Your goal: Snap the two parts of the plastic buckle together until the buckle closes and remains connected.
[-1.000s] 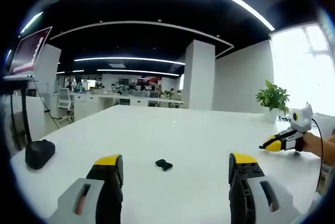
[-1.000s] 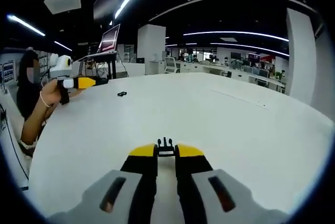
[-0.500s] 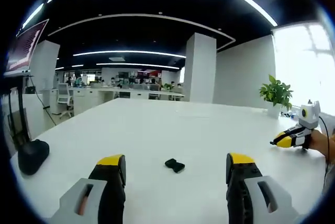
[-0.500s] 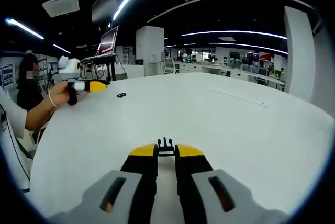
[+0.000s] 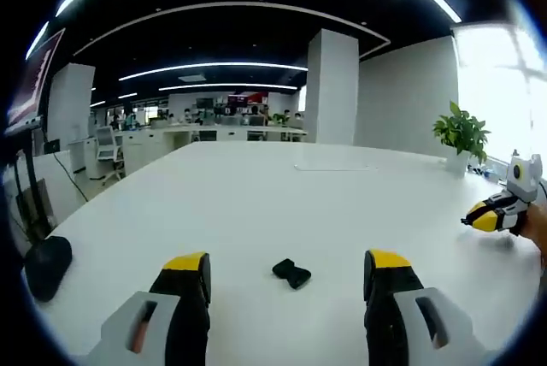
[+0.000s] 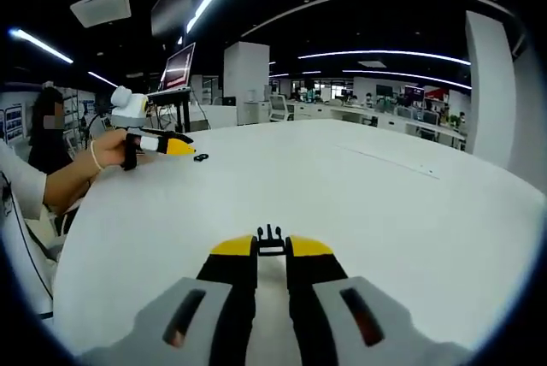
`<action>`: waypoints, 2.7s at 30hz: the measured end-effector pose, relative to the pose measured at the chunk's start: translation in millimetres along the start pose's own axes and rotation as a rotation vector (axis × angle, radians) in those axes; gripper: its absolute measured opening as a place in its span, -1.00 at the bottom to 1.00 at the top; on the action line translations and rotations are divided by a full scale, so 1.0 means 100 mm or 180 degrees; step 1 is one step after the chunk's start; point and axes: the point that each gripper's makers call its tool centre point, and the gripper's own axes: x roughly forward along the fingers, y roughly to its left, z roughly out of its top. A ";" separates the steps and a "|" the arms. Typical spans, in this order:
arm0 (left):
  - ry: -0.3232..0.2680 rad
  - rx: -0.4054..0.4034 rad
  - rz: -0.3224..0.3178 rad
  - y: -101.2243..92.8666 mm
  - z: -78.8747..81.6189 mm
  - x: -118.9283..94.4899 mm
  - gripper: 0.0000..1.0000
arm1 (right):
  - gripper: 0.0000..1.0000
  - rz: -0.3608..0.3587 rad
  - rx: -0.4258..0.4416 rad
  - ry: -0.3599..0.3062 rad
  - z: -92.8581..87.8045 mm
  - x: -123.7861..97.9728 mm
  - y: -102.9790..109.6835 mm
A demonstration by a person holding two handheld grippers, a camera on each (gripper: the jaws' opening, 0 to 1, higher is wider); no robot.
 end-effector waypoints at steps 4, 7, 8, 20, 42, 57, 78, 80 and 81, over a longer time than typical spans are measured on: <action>0.0094 0.0027 0.0073 0.03 -0.01 0.06 0.43 | -0.75 0.0003 0.0011 -0.0020 0.01 -0.01 0.00; 0.0193 0.0089 0.0107 0.06 -0.05 0.10 0.43 | -0.75 0.0005 0.0036 -0.0035 0.01 -0.03 0.01; 0.0225 0.0094 0.0117 0.07 -0.07 0.11 0.43 | -0.75 0.0007 0.0038 -0.0037 0.01 -0.03 0.01; 0.0454 0.0126 0.0208 0.18 -0.17 0.17 0.27 | -0.76 0.0008 0.0043 -0.0047 0.01 -0.07 0.01; 0.0536 0.0293 0.0190 0.23 -0.16 0.19 -0.26 | -0.76 -0.0020 0.0049 -0.0057 0.00 -0.08 0.00; 0.0542 0.0261 0.0132 0.31 -0.19 0.20 -0.56 | -0.76 -0.0019 0.0039 -0.0061 0.03 -0.06 0.02; 0.0552 0.0252 -0.0173 0.16 -0.20 0.25 -0.75 | -0.76 0.0003 0.0007 -0.0058 0.01 -0.08 0.02; 0.0546 0.0260 -0.0243 0.12 -0.20 0.25 -0.75 | -0.76 0.0009 0.0013 -0.0065 0.01 -0.08 0.02; 0.0542 0.0254 -0.0273 0.10 -0.20 0.26 -0.75 | -0.76 0.0016 0.0015 -0.0068 0.01 -0.08 0.02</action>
